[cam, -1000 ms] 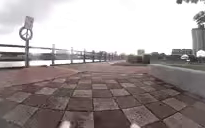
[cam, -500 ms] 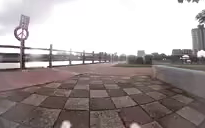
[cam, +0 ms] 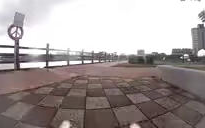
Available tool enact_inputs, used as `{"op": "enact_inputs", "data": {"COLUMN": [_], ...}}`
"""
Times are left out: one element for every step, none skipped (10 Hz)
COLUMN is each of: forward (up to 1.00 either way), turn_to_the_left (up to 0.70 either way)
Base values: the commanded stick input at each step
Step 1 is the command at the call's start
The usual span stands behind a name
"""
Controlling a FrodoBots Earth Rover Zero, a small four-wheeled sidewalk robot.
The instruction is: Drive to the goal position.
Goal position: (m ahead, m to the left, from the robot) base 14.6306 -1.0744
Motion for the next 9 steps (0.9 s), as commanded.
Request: {"op": "enact_inputs", "data": {"forward": [0.7,0.7,0.7,0.7,0.7,0.7,0.7,0.7,0.7], "turn_to_the_left": [0.0,0.0,0.0,0.0,0.0,0.0,0.0,0.0,0.0]}}
